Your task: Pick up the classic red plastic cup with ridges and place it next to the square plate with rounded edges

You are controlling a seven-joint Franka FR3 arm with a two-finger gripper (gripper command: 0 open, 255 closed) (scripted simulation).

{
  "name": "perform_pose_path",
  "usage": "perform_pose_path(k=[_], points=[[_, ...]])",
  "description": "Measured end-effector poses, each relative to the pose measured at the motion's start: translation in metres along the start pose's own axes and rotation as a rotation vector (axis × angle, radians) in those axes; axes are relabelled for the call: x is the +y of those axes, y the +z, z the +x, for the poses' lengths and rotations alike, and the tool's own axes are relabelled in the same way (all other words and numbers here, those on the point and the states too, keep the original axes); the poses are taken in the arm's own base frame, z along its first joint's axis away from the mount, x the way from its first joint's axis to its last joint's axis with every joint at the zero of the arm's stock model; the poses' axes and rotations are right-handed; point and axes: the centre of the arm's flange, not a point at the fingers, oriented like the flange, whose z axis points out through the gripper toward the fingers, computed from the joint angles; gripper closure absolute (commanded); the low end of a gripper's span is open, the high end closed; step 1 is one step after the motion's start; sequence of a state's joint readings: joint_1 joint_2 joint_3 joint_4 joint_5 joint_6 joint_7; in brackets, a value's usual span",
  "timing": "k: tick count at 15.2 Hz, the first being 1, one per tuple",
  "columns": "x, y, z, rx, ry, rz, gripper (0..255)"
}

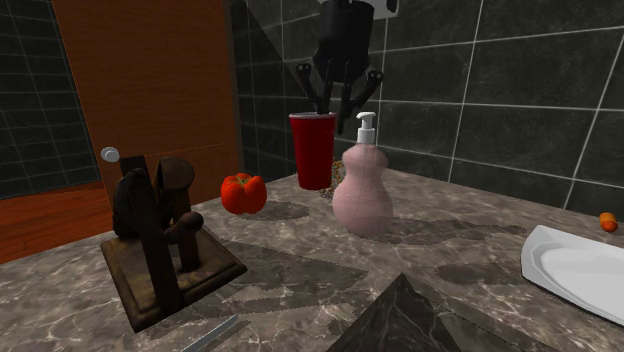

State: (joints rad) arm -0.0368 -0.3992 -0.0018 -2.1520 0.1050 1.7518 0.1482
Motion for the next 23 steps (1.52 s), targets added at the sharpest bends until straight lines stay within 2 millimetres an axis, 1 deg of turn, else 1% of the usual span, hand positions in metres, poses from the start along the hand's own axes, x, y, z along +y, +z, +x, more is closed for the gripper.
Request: perform_pose_path(k=[5,8,9,10,11,14,18,21,23], points=[[0.053,-0.007,0.035,0.000,0.000,0.000,255],[0.089,-0.009,0.057,0.000,0.000,0.000,255],[0.098,-0.013,0.063,0.000,0.000,0.000,255],[0.110,-0.013,0.068,0.000,0.000,0.000,255],[0.119,-0.012,0.078,0.001,0.000,0.000,255],[0.157,-0.020,0.098,0.000,0.000,0.000,255],[0.198,-0.025,0.125,0.000,0.000,0.000,255],[0.234,-0.025,0.144,0.000,0.001,0.000,255],[0.254,-0.033,0.161,0.001,0.001,0.000,255]])
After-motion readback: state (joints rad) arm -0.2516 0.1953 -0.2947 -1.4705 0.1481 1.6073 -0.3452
